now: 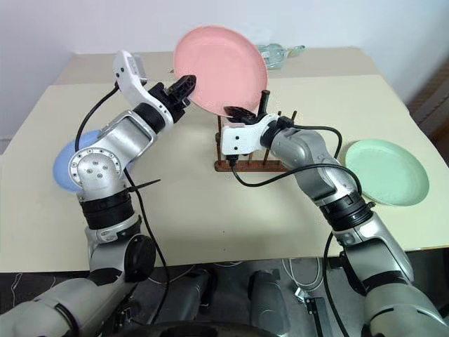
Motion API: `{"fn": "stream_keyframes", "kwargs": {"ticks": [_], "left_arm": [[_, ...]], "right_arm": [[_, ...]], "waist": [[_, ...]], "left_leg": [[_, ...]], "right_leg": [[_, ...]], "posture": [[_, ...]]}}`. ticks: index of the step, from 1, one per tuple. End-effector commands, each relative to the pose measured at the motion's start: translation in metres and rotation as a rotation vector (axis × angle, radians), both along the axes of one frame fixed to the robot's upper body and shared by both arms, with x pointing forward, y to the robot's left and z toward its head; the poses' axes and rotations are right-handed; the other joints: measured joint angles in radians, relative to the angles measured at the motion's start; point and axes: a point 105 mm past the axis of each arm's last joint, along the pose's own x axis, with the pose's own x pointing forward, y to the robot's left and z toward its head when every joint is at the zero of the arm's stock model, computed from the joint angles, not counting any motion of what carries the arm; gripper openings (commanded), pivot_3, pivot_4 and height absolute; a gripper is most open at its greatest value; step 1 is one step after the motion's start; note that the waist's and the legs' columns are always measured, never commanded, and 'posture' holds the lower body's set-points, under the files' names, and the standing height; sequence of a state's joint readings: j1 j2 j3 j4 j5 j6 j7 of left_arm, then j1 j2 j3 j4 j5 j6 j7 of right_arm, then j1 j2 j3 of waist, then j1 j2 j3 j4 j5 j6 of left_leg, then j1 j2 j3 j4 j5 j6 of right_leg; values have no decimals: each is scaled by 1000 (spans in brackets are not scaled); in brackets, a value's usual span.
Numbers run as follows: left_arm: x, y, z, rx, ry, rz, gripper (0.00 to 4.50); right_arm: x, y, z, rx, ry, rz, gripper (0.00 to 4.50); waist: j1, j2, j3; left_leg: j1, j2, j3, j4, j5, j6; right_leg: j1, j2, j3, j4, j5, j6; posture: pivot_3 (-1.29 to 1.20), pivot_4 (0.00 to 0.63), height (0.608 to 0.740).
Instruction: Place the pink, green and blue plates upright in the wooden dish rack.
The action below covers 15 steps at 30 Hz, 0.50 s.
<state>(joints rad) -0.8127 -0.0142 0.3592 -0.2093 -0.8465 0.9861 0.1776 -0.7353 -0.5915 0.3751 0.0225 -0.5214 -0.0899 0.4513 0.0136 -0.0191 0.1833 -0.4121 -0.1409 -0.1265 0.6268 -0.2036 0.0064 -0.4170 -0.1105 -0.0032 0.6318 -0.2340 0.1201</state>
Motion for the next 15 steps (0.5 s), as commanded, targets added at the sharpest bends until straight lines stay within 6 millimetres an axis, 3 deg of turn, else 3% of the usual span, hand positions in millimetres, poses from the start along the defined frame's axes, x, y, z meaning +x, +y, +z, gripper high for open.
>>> {"fn": "stream_keyframes", "kwargs": {"ticks": [1,2,4,7,10,15], "left_arm": [[-5,13,36,-127,-131,47,3198],[-1,24,39,-158,-140,96,3597],[7,45,37,-132,-148,208,3597],[8,58,19,197,-239,279,3597],[-1,52,-4,465,-346,192,3597],[-34,26,-39,624,-455,-121,3597]], "right_arm": [[-2,-14,21,33,-100,-42,0],[-2,-22,22,44,-103,-60,0],[-3,-38,24,82,-107,-100,0],[-10,-59,42,372,-53,-121,0],[-20,-81,60,733,84,-77,0],[-46,-101,62,1188,451,116,0]], "waist": [[1,0,0],[1,0,0],[1,0,0],[-6,0,0],[-7,1,0],[0,2,1]], "left_leg": [[0,0,0,0,-1,-1],[0,0,0,0,-1,-1],[0,0,0,0,-1,-1],[0,0,1,-1,0,-1],[1,1,3,-5,1,0],[0,3,1,-6,-3,6]], "right_leg": [[0,0,0,0,0,0],[0,0,0,0,0,0],[0,0,0,0,0,0],[0,0,1,0,0,0],[-3,1,4,0,1,-2],[-3,2,3,-2,1,-3]], "posture": [[0,150,729],[0,150,729],[0,150,729],[0,150,729],[0,150,729],[0,150,729]]}}
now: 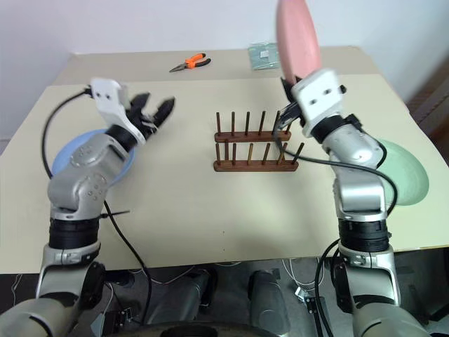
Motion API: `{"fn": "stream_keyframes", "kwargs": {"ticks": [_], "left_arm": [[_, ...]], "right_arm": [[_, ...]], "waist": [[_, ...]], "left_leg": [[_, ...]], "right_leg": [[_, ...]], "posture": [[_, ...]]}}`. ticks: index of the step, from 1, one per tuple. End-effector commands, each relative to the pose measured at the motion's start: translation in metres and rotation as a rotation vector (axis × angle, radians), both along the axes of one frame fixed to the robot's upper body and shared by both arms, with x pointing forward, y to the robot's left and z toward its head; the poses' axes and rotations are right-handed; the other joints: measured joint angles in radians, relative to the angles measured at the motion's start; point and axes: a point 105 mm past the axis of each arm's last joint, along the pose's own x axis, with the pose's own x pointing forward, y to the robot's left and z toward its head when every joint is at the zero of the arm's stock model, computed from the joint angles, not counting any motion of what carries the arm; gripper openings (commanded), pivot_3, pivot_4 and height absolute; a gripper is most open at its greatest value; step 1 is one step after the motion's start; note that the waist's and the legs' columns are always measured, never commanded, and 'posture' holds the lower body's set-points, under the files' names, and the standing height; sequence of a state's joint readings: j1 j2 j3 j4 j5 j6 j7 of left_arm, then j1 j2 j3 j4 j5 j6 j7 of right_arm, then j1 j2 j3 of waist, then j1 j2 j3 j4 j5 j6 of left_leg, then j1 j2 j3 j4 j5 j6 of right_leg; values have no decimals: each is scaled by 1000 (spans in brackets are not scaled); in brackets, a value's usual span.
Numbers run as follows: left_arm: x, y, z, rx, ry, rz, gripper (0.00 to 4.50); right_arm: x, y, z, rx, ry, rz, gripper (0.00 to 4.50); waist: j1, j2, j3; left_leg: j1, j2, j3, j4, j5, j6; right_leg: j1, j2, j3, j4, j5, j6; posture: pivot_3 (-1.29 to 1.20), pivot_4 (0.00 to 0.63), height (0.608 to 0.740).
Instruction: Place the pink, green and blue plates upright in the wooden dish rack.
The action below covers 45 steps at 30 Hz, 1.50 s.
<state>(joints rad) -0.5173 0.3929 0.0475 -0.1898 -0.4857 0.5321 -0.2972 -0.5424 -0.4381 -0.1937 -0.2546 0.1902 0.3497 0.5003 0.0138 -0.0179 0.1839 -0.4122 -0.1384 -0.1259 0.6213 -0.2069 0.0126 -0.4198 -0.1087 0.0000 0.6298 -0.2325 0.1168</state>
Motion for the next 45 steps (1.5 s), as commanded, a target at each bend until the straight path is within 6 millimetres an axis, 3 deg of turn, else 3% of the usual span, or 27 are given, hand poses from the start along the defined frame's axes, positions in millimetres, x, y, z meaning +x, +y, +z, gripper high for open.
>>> {"fn": "stream_keyframes", "kwargs": {"ticks": [1,4,10,20,24,28,33,37,38,41,45], "left_arm": [[-33,-28,3,138,-98,-262,3597],[-49,-39,-6,157,-71,-390,3597],[-79,-58,-21,181,20,-600,3597],[-87,-64,-33,243,49,-651,3597],[-88,-66,-37,260,55,-659,3680],[-88,-68,-39,253,62,-662,3680],[-88,-69,-43,243,69,-662,3680],[-86,-67,-43,231,72,-653,3680],[-85,-67,-44,231,72,-649,3680],[-84,-66,-48,242,79,-647,3680],[-84,-69,-51,249,84,-669,3680]], "right_arm": [[-28,-10,11,282,93,198,0],[-38,-7,10,356,150,273,0],[-40,-11,-6,377,226,251,0],[-38,-25,-31,384,333,203,0],[-37,-28,-34,370,342,184,1578],[-33,-36,-24,328,273,130,3631],[-35,-65,12,373,109,61,3631],[-37,-104,21,428,77,-55,3631],[-36,-117,16,415,94,-114,3631],[-36,-141,-9,308,195,-252,4478],[-40,-141,-92,-160,468,-376,4478]], "waist": [[0,1,1],[-2,4,2],[-8,6,2],[-2,6,3],[-2,6,3],[-2,6,3],[-2,6,3],[2,6,3],[2,6,3],[1,6,3],[0,7,2]], "left_leg": [[0,0,0,0,0,0],[0,0,0,-1,-1,-1],[-1,1,1,-2,0,1],[-1,1,2,-3,0,2],[-1,1,2,-3,0,2],[-1,1,2,-3,0,2],[-1,1,3,-3,0,2],[-2,1,3,-3,0,2],[-2,1,3,-2,0,2],[-2,0,3,-2,1,2],[-2,1,3,-3,1,2]], "right_leg": [[0,0,0,0,0,-1],[-1,-2,0,0,-2,-3],[-3,-3,0,0,-2,-3],[-3,-4,0,0,-2,-4],[-4,-4,0,0,-2,-4],[-4,-4,0,0,-2,-4],[-4,-4,0,-1,-2,-3],[-4,-4,0,-1,-2,-3],[-3,-4,0,-1,-2,-3],[-4,-4,0,-1,-2,-3],[-4,-4,0,-1,-2,-4]], "posture": [[0,150,729],[0,150,729],[0,150,729],[0,150,729],[0,150,729],[0,150,729],[0,150,729],[0,150,729],[0,150,729],[0,150,729],[0,150,729]]}}
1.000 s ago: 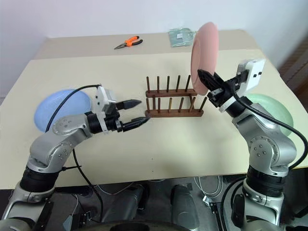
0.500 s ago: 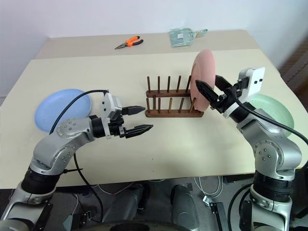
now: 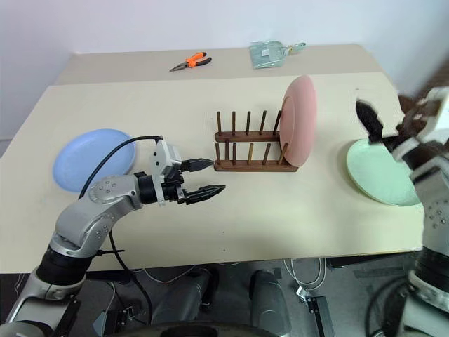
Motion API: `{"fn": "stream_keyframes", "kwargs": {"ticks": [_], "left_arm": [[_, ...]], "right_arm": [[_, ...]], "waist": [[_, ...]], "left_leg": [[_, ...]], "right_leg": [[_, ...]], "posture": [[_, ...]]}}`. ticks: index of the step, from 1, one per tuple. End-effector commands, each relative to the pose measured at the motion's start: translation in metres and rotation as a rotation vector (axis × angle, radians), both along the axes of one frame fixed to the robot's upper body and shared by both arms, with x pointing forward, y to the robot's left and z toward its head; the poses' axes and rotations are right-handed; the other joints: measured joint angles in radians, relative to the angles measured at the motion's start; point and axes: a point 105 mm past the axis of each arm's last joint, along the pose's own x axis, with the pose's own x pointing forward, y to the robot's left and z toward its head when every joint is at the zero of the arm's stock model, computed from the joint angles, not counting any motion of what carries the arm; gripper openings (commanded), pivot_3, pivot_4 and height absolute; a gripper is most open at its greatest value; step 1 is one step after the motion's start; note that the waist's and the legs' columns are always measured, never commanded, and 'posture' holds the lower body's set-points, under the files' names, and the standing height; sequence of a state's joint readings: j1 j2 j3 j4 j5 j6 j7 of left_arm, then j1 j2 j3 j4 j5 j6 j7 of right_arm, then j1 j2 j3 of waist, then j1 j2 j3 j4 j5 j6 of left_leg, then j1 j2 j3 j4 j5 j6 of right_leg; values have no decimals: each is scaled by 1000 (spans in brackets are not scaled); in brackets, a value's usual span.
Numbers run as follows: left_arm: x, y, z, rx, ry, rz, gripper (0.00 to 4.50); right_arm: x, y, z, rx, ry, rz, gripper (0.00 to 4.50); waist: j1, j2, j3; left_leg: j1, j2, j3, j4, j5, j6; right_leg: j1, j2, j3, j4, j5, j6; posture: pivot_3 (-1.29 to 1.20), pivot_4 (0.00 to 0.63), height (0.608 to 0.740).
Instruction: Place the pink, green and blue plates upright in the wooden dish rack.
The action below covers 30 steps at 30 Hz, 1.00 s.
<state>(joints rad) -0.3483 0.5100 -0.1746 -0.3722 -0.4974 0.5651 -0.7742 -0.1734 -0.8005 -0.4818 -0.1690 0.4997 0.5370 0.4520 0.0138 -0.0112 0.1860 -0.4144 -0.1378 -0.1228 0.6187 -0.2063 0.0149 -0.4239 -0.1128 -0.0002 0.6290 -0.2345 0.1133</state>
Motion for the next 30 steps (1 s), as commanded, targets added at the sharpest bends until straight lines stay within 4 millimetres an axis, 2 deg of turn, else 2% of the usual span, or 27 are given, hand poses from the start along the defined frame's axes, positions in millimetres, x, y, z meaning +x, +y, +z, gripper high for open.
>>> {"fn": "stream_keyframes", "kwargs": {"ticks": [1,3,6,7,9,13,16,18,19,21,22,23,26,28,30], "left_arm": [[-2,-4,6,-4,-40,-28,3680],[-2,-5,5,-2,-41,-31,3680],[-1,-6,5,-2,-41,-35,3680],[-1,-6,5,-1,-41,-36,3680],[-2,-7,4,2,-41,-37,3680],[-2,-5,3,8,-42,-30,3680],[-2,-4,3,10,-43,-25,3680],[-2,-4,3,12,-44,-20,3680],[-2,-3,2,13,-45,-17,3680],[0,1,1,23,-51,3,3680],[2,3,1,26,-56,16,3680],[5,7,1,30,-66,37,3680],[16,17,3,37,-98,99,3680],[24,24,4,47,-131,145,3680],[31,31,5,50,-162,190,3680]], "right_arm": [[-5,5,-47,-261,173,19,4478],[-7,1,-66,-329,232,-5,4478],[-6,-11,-84,-403,284,-78,4478],[-5,-17,-88,-424,290,-113,4242],[-4,-23,-95,-453,305,-143,3611],[-3,-23,-100,-468,309,-142,1548],[2,-19,-91,-451,269,-136,40],[6,-15,-81,-443,222,-129,40],[8,-11,-73,-444,189,-119,40],[16,1,-33,-424,23,-92,40],[19,8,-8,-390,-80,-84,40],[21,20,28,-347,-215,-58,40],[12,47,101,-177,-486,30,40],[2,65,136,-13,-598,135,40],[-12,88,157,148,-641,313,40]], "waist": [[-3,0,0],[-6,2,0],[-6,3,1],[-4,3,1],[-1,3,1],[0,3,1],[0,3,1],[-2,3,1],[-2,3,1],[-4,4,1],[-6,5,2],[-9,5,2],[-11,8,3],[-3,7,3],[3,4,2]], "left_leg": [[0,0,0,0,0,0],[0,1,3,0,0,0],[1,3,7,2,0,0],[1,3,7,3,0,0],[1,3,7,3,0,0],[0,3,7,3,-1,1],[0,3,7,4,-1,1],[0,3,7,4,-1,1],[0,3,7,4,-1,1],[1,3,7,4,-1,1],[1,3,7,4,-1,1],[1,4,7,4,-1,1],[1,4,8,4,-1,1],[1,6,8,3,-1,1],[0,7,6,2,-1,0]], "right_leg": [[0,0,0,0,0,0],[0,0,0,0,0,0],[0,-1,1,0,0,-1],[0,-1,1,0,0,-1],[0,0,1,0,0,-1],[0,0,0,0,0,0],[0,0,0,0,0,0],[0,0,0,1,0,0],[0,0,1,1,0,0],[0,0,1,1,0,0],[0,0,1,1,1,0],[0,0,1,1,1,0],[-1,0,1,1,2,1],[-1,1,0,1,2,2],[-1,2,-1,0,2,2]], "posture": [[0,150,729],[0,150,729],[0,150,729],[0,150,729],[0,150,729],[0,150,729],[0,150,729],[0,150,729],[0,150,729],[0,150,729],[0,150,729],[0,150,729],[0,150,729],[0,150,729],[0,150,729]]}}
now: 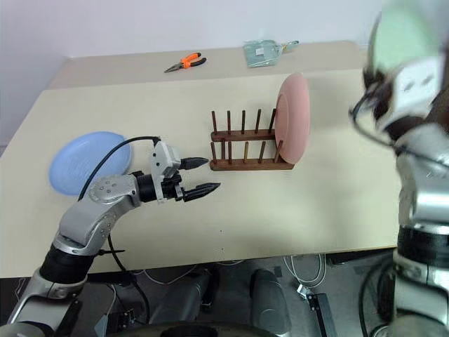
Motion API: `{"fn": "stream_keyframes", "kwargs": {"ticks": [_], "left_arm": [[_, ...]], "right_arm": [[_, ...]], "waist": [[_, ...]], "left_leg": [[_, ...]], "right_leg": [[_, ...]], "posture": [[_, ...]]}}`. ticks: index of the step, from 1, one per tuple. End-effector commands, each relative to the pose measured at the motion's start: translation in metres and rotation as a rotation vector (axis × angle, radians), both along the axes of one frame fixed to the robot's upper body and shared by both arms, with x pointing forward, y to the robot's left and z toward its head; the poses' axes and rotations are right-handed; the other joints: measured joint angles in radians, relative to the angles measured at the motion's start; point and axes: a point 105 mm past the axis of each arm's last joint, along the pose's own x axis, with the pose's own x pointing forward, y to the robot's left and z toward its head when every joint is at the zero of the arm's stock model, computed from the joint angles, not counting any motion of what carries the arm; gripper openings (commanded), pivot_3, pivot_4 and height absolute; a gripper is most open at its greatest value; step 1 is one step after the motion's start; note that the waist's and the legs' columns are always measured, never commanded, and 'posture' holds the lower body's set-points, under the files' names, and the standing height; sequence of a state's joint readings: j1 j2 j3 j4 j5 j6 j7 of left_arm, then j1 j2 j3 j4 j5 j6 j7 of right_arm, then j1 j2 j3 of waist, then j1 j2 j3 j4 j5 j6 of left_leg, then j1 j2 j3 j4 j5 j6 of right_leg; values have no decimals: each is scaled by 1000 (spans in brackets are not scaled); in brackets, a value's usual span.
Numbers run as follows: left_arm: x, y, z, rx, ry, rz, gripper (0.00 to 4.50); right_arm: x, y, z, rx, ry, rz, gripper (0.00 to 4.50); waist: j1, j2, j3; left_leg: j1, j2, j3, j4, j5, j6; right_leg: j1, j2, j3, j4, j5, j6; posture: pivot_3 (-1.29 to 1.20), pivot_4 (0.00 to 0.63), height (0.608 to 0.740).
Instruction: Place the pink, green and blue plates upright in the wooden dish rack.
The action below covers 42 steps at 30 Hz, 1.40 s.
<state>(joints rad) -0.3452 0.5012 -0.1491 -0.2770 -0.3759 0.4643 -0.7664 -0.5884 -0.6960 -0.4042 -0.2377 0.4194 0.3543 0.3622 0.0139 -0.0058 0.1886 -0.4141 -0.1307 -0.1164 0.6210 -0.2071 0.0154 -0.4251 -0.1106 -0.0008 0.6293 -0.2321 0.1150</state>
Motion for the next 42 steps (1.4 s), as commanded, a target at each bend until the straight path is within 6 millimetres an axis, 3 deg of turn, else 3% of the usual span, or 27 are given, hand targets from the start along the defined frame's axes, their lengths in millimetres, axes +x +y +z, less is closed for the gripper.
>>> {"fn": "stream_keyframes", "kwargs": {"ticks": [1,3,6,9,12,22,31,35,37,40,42], "left_arm": [[14,17,15,-2,-110,91,3680],[18,23,16,-9,-121,124,3680],[18,28,14,-2,-130,139,3680],[16,29,13,-6,-131,141,3680],[13,27,13,-12,-130,138,3680],[9,23,9,-14,-115,124,3680],[8,21,8,-7,-106,115,3680],[8,20,7,-11,-94,108,3680],[6,20,8,-16,-85,105,3680],[6,23,7,-26,-63,118,4468],[5,24,8,-26,-60,119,4468]], "right_arm": [[-30,37,32,165,-59,352,40],[-46,69,38,236,-27,594,40],[-59,111,27,328,68,838,40],[-53,132,6,444,172,888,40],[-40,136,-17,521,257,837,40],[-24,137,-61,657,460,792,40],[-6,137,-85,707,563,707,40],[2,137,-84,679,560,677,1385],[4,135,-82,650,548,658,2456],[2,134,-75,463,477,587,3962],[2,131,-69,393,430,556,3962]], "waist": [[4,-2,0],[2,-2,0],[-2,-2,0],[-3,-2,0],[-2,-2,0],[-5,-1,0],[-5,-1,0],[-4,-1,0],[-4,-1,0],[-4,-1,0],[-4,-1,0]], "left_leg": [[-1,0,-1,0,0,0],[-2,-1,-2,1,-1,1],[-4,-1,-1,2,-1,2],[-4,-1,-1,2,-1,2],[-4,-1,0,2,-1,2],[-4,-1,0,2,-1,2],[-4,-1,1,2,-1,2],[-4,-1,1,2,-1,2],[-4,-1,1,2,-1,2],[-4,-1,1,2,-1,2],[-4,-1,1,2,-1,2]], "right_leg": [[0,0,-1,0,0,0],[0,-1,-1,-1,0,0],[-2,-2,0,-2,0,-1],[-3,-1,0,0,0,-2],[-3,-1,0,0,0,-2],[-4,-1,0,1,1,-1],[-5,0,0,1,1,-1],[-5,0,0,1,1,-2],[-5,0,0,1,1,-2],[-5,0,0,1,1,-1],[-5,0,0,1,1,-1]], "posture": [[0,150,729],[0,150,729],[0,150,729],[0,150,729],[0,150,729],[0,150,729],[0,150,729],[0,150,729],[0,150,729],[0,150,729],[0,150,729]]}}
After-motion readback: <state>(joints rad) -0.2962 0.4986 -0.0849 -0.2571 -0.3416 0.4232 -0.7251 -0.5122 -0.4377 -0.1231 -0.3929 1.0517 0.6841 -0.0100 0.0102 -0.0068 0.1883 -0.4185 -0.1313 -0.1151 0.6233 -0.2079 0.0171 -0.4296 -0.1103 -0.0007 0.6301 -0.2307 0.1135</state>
